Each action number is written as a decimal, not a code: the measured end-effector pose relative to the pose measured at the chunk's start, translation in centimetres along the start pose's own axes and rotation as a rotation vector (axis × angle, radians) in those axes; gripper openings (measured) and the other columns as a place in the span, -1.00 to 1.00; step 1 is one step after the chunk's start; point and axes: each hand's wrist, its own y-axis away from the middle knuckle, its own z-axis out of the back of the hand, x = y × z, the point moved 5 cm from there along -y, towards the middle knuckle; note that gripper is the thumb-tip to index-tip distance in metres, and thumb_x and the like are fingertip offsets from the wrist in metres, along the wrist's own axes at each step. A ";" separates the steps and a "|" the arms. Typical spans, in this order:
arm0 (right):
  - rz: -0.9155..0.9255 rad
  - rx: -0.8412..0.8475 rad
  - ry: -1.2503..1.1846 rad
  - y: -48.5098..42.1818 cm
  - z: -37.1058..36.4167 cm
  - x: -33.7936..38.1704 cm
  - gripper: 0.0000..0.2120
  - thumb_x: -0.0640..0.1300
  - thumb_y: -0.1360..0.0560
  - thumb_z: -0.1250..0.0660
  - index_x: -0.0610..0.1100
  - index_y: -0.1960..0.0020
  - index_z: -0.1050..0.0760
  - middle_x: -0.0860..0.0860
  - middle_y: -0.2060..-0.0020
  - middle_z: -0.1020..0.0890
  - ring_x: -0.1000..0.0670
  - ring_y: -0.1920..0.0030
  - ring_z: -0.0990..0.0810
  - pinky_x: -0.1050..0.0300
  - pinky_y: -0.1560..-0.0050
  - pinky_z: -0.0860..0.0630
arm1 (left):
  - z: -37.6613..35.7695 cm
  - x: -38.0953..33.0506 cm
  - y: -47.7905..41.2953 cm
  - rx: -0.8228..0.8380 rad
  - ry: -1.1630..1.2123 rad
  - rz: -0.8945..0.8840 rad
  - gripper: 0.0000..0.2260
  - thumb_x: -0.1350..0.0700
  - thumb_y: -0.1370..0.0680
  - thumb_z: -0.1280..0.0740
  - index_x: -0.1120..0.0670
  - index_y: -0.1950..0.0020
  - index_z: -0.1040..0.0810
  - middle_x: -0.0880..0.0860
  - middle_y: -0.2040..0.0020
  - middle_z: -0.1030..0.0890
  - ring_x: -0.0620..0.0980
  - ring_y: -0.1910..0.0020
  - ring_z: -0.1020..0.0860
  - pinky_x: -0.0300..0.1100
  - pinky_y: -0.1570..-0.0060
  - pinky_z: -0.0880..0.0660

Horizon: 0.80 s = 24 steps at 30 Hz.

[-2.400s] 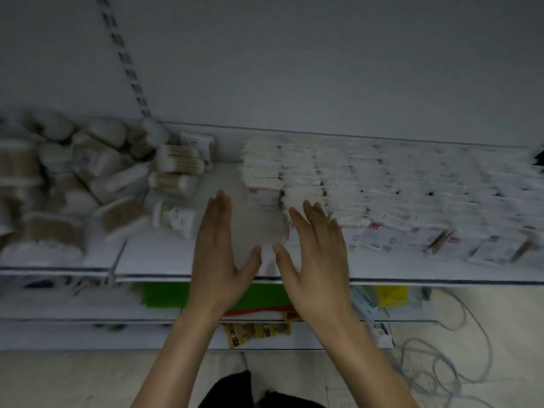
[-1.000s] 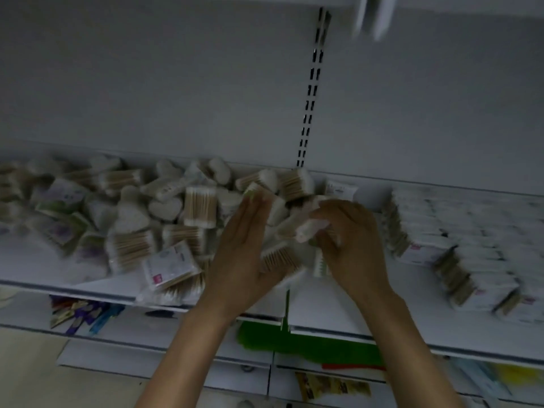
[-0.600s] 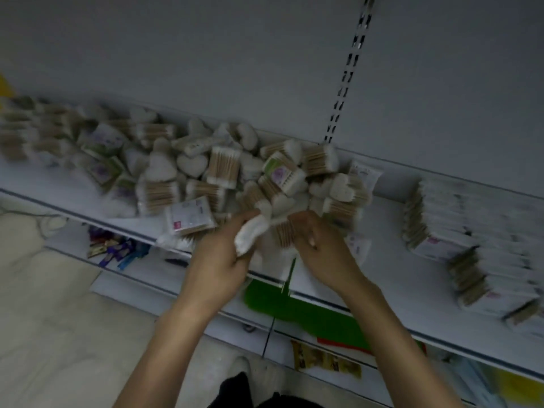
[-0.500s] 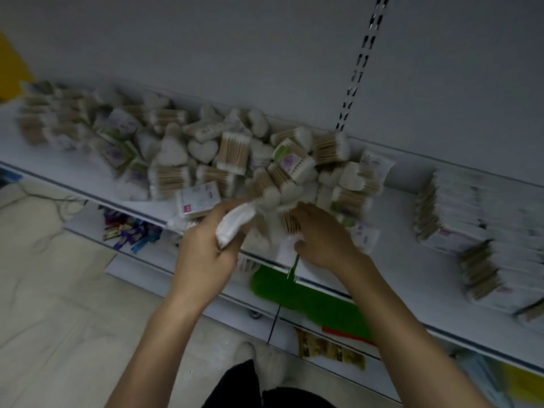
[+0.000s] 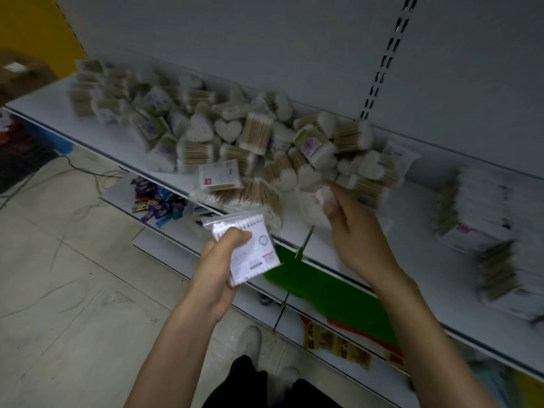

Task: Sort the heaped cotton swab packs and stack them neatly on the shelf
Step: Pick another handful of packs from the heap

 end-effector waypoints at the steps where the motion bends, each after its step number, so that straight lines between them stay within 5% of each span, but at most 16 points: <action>1: -0.019 -0.027 -0.100 0.8 0.6 0.4 -0.63 -0.10 -0.66 -0.04 0.07 -0.46 -0.26 0.22 -0.25 -0.46 0.38 -0.16 -0.41 0.54 -0.11 -0.28 | -0.1 0.1 0.1 0.005 0.003 -0.008 -0.70 0.22 -0.38 -0.33 0.16 -0.11 -0.49 0.15 0.07 -0.62 0.05 0.16 -0.60 -0.20 0.38 -0.57; 3: -0.056 -0.108 -0.263 2.3 1.7 0.7 -0.70 -0.11 -0.66 -0.05 0.13 -0.33 -0.36 0.33 -0.08 -0.48 0.52 0.03 -0.43 0.64 0.05 -0.31 | -0.3 0.2 0.2 0.003 -0.031 -0.054 -0.71 0.21 -0.39 -0.35 0.15 -0.11 -0.52 0.12 0.08 -0.66 0.03 0.16 -0.63 -0.19 0.31 -0.59; 6: -0.081 -0.169 -0.471 3.8 2.3 1.1 -0.75 -0.09 -0.58 -0.10 0.08 0.03 -0.55 0.19 0.18 -0.63 0.28 0.22 -0.58 0.46 0.24 -0.46 | 0.0 0.4 0.4 -0.035 -0.157 -0.110 -0.80 0.17 -0.53 -0.32 0.13 -0.14 -0.56 0.07 0.06 -0.70 0.01 0.12 -0.65 -0.21 0.22 -0.60; 8: -0.078 -0.070 -0.476 4.1 0.9 1.8 -0.73 -0.13 -0.53 -0.11 0.01 0.17 -0.57 0.07 0.28 -0.66 0.17 0.31 -0.58 0.31 0.33 -0.50 | 0.0 0.8 0.7 0.027 -0.213 -0.098 -0.64 -0.06 -0.49 -0.34 0.13 -0.19 -0.54 0.07 0.03 -0.69 0.03 0.07 -0.64 -0.23 0.19 -0.58; 10: -0.009 -0.020 -0.295 4.4 -1.2 2.6 -0.77 -0.14 -0.53 -0.18 -0.01 0.18 -0.58 0.03 0.28 -0.64 0.15 0.32 -0.57 0.19 0.34 -0.51 | -0.8 1.5 1.4 0.166 -0.273 -0.076 -0.40 -0.24 -0.36 -0.42 0.13 -0.24 -0.49 0.10 -0.03 -0.67 0.06 0.01 -0.64 -0.19 0.10 -0.58; 12: 0.132 -0.150 -0.148 4.5 -2.8 3.3 -0.79 -0.05 -0.46 -0.20 -0.04 0.15 -0.61 0.09 0.24 -0.57 0.11 0.20 -0.54 0.16 0.22 -0.49 | -1.7 2.2 1.9 0.269 -0.302 -0.098 -0.28 -0.22 -0.25 -0.54 0.13 -0.25 -0.45 0.11 -0.07 -0.67 0.08 -0.04 -0.64 -0.13 0.02 -0.56; 16: 0.188 -0.211 -0.311 3.7 -4.4 4.1 -0.73 0.00 -0.47 -0.22 0.04 -0.12 -0.57 0.01 -0.22 -0.36 0.20 -0.28 -0.33 0.43 -0.19 -0.29 | -1.9 2.2 2.0 0.332 -0.207 -0.113 -0.18 -0.19 -0.15 -0.62 0.14 -0.27 -0.43 0.13 -0.09 -0.66 0.10 -0.09 -0.63 -0.14 0.00 -0.56; 20: 0.244 -0.038 -0.398 1.8 -5.7 5.9 -0.81 0.04 -0.56 -0.20 0.06 0.10 -0.57 0.18 0.16 -0.57 0.12 0.10 -0.56 0.12 0.10 -0.48 | -1.0 0.5 1.2 0.376 -0.274 -0.121 -0.15 -0.17 -0.12 -0.64 0.17 -0.26 -0.43 0.12 -0.05 -0.68 0.08 -0.06 -0.64 -0.19 0.04 -0.56; 24: 0.129 -0.115 -0.592 -0.4 -7.5 6.2 -0.73 0.11 -0.57 -0.12 0.07 0.01 -0.57 0.13 0.07 -0.64 0.08 0.05 -0.63 0.13 0.04 -0.56 | 1.0 -2.5 -1.2 0.306 -0.306 -0.187 -0.47 0.06 -0.25 -0.55 0.08 -0.15 -0.47 0.09 0.04 -0.69 0.00 0.08 -0.67 -0.23 0.17 -0.58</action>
